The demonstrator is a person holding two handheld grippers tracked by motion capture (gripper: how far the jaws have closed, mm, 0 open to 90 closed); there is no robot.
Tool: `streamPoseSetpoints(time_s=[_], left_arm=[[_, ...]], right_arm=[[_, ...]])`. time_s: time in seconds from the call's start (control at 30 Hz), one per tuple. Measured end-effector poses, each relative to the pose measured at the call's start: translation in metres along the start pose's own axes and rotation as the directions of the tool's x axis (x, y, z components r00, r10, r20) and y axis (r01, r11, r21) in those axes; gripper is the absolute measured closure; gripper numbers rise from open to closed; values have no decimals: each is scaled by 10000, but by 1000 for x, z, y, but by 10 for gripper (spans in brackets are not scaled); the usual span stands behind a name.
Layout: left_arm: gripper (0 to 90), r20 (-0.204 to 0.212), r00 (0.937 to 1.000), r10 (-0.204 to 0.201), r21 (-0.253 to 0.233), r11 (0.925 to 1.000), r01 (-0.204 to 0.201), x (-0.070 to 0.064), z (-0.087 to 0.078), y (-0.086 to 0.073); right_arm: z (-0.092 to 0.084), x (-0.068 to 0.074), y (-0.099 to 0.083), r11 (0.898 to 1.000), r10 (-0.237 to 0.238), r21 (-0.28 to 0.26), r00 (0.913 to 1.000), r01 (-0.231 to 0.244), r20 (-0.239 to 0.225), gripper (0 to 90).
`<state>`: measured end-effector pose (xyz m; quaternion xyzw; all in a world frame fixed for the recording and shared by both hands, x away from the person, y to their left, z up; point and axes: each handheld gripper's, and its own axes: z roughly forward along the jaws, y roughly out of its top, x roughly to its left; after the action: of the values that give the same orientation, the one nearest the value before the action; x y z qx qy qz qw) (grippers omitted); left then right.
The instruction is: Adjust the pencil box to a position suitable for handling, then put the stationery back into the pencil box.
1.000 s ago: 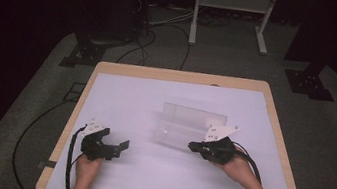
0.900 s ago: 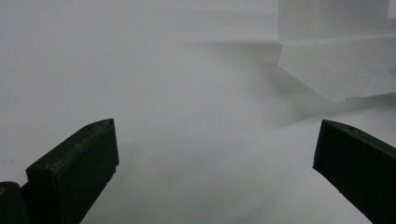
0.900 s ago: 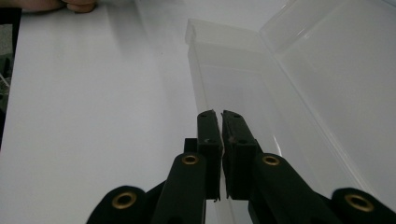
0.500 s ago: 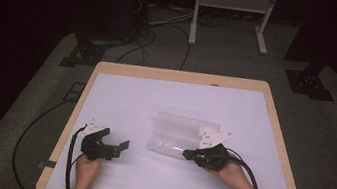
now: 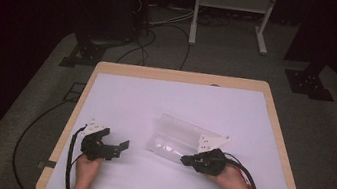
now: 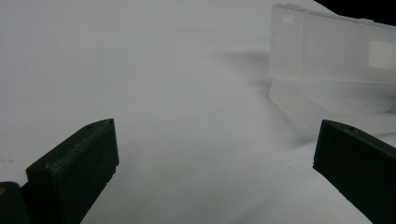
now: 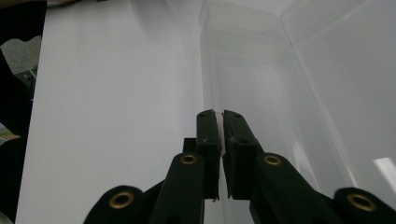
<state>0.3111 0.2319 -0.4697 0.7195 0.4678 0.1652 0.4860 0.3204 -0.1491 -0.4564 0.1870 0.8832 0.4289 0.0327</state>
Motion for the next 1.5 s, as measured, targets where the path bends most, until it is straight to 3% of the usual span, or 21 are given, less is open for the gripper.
streamPoseSetpoints(time_s=[0.37,0.53,0.63,1.03,1.3,1.5], left_arm=[[0,-8,10000,1,19,10000,-1,0,0,0],[0,47,9999,92,37,10000,-92,-1,0,0],[0,47,10000,62,6,10000,-63,-1,0,0],[0,36,10000,71,26,10000,-71,-1,0,0],[0,13,10000,46,8,10000,-46,-1,0,0],[0,22,10000,78,20,10000,-78,-1,0,0]], right_arm=[[3,1,-1,9997,169,205,9997,-165,-196,836],[4,2,-2,9986,469,281,9982,-459,-375,785],[2,1,-1,9982,558,217,9979,-551,-336,705],[-19,-4,-4,9943,1038,-254,9946,-1038,-13,582],[-42,-7,-9,9922,1177,-462,9920,-1156,456,491],[-60,-7,-17,9909,1272,-552,9885,-1230,812,482]])
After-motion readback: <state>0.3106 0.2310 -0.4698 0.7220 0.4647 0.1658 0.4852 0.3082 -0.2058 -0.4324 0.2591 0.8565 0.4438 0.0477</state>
